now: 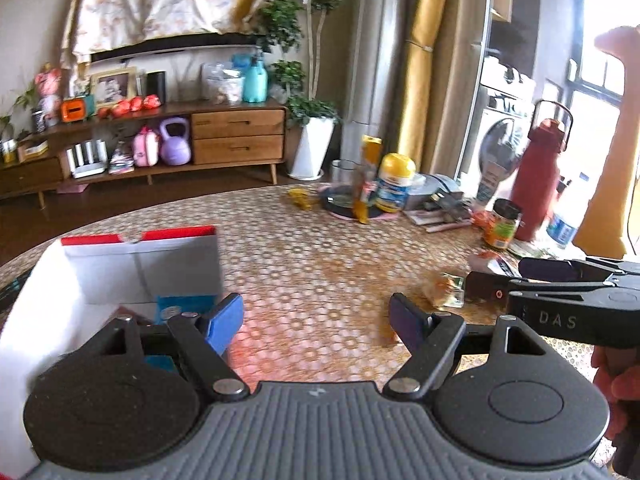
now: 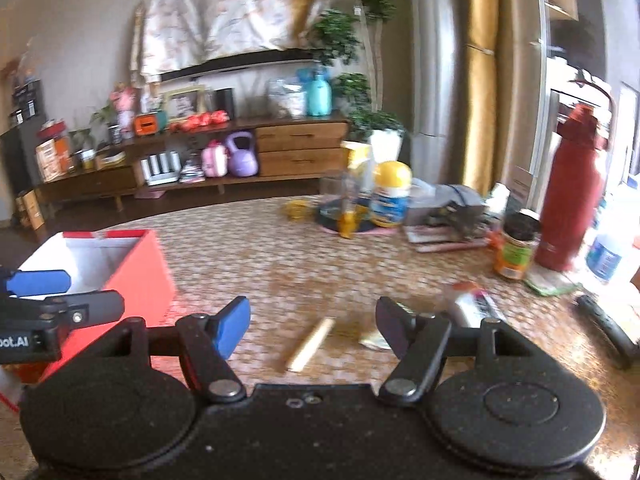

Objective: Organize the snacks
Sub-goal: 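Move left tool to wooden stick while right tool approaches green-white wrapped snack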

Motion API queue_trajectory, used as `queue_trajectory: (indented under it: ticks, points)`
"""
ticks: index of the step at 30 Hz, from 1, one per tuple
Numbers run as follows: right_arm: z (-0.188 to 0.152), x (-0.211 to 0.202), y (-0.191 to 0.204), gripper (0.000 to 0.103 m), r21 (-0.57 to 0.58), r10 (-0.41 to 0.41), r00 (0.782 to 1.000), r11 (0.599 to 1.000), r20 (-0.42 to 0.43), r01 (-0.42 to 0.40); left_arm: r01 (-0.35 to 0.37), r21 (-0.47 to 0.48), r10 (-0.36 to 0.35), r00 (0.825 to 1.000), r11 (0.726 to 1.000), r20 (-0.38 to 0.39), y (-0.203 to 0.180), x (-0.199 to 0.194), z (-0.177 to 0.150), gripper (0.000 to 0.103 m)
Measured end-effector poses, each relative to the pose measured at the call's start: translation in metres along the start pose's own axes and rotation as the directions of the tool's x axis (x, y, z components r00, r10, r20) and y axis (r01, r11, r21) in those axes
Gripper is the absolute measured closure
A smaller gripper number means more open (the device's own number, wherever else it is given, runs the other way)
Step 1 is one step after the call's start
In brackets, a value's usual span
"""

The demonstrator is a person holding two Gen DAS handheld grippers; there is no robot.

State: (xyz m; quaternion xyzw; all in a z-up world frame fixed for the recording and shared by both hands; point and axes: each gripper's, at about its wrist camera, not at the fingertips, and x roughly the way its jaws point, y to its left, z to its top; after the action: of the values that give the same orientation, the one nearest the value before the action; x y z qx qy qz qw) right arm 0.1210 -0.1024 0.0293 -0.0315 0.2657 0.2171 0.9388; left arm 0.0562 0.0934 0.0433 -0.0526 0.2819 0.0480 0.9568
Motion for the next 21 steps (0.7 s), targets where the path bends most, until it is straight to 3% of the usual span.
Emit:
queue_trajectory:
  ticks: [13, 21]
  points:
    - [-0.017, 0.024, -0.075, 0.033, 0.089, -0.072, 0.997, 0.993, -0.029, 0.075, 0.02, 0.089, -0.017, 0.999, 0.996, -0.033, -0.059, 0.062, -0.001, 0.024]
    - [-0.019, 0.051, -0.092, 0.033, 0.106, -0.065, 0.996, 0.992, -0.063, 0.072, -0.004, 0.118, 0.012, 0.998, 0.993, -0.069, -0.075, 0.11, -0.012, 0.024]
